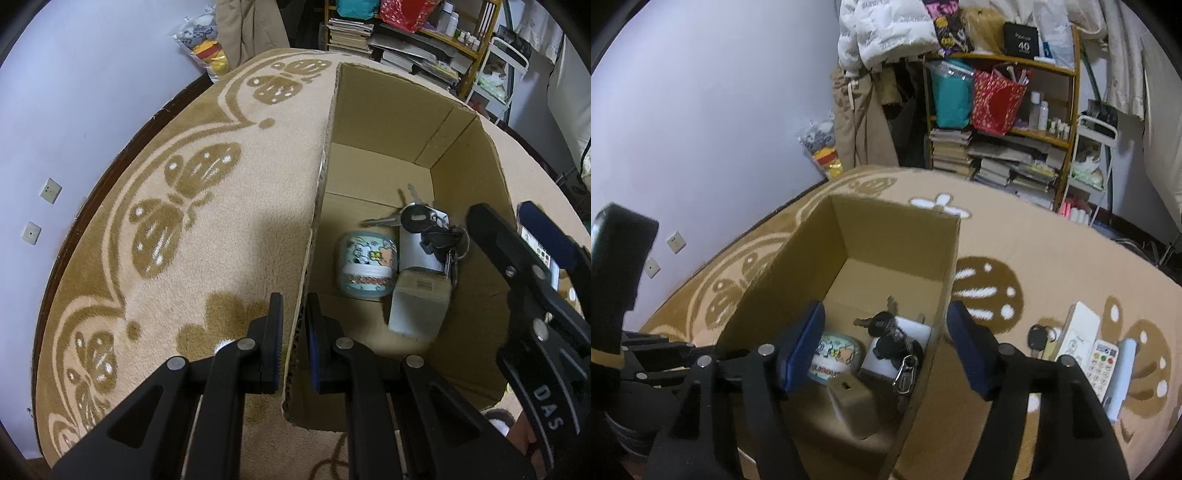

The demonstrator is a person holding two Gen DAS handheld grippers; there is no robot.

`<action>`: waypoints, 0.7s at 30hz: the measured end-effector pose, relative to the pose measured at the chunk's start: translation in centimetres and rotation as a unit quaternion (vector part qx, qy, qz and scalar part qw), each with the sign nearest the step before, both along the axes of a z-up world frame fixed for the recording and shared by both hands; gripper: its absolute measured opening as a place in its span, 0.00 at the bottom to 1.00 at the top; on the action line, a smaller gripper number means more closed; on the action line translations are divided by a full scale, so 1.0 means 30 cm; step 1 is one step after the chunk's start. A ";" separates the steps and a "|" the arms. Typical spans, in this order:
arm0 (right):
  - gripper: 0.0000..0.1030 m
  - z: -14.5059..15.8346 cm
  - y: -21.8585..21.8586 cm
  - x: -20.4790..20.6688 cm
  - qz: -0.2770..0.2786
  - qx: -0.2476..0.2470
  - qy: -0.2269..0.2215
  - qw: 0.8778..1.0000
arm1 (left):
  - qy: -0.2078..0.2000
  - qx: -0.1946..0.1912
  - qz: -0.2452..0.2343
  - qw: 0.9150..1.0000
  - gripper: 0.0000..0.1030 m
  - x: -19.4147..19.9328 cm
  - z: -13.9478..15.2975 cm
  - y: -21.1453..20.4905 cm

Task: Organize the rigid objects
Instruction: 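Lower the plug adapter into the box and open the right tool, then reach the right tool to the white switch remote and grasp its edge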

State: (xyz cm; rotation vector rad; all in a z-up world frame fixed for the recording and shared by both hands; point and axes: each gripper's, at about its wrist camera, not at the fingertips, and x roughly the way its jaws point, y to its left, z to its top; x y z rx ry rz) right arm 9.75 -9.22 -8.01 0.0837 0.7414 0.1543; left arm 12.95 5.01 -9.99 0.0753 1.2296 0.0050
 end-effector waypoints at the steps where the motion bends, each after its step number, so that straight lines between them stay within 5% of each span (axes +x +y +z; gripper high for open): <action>1: 0.81 0.007 -0.010 0.000 -0.003 0.001 -0.004 1.000 | 0.000 -0.002 0.000 1.000 0.12 0.000 0.000 0.001; 9: 0.91 0.026 -0.102 0.009 -0.049 -0.026 -0.023 0.998 | 0.000 0.001 -0.001 1.000 0.12 0.001 -0.002 0.002; 21: 0.91 -0.037 -0.314 0.048 -0.140 -0.021 0.018 0.990 | 0.000 0.002 -0.002 1.000 0.12 0.002 -0.002 0.005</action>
